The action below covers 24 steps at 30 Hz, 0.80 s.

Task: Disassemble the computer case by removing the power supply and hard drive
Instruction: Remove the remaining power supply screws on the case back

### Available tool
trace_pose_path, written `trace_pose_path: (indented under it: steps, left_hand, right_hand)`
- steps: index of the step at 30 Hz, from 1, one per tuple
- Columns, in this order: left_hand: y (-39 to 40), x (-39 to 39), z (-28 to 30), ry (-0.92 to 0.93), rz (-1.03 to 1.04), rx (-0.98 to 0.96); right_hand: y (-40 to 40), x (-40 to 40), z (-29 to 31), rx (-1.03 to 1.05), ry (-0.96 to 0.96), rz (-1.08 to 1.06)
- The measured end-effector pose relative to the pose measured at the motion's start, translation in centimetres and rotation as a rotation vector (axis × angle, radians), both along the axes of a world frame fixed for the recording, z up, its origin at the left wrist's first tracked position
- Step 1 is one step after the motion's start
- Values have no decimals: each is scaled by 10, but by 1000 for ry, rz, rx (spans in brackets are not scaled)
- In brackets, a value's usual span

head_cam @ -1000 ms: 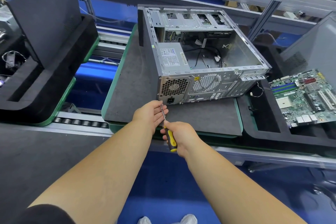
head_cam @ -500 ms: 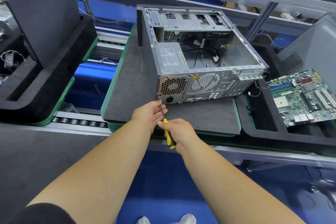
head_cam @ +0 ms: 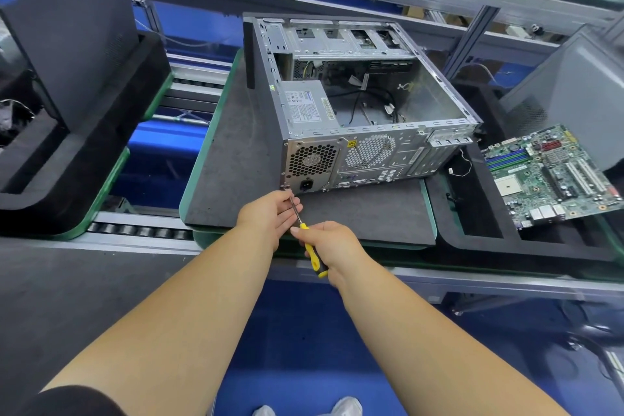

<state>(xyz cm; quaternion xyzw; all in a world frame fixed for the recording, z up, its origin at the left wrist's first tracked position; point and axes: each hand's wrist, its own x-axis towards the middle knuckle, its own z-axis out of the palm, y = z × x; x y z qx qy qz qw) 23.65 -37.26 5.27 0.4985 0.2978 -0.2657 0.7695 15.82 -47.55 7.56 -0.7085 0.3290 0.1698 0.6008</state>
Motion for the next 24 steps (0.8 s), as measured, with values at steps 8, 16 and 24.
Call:
trace_pose_path:
  steps: [8,16,24]
  left_hand:
    - [-2,-9,12,-18,-38,17]
    - [-45,-40,62,-188,-454,174]
    - [-92,-55,77,-340,-598,218]
  right_hand:
    - [-29,-20,8,-53,-104,5]
    - [-68,-30,38,-12,-292,-105]
    - [-122,-44,51,55,-424,-35]
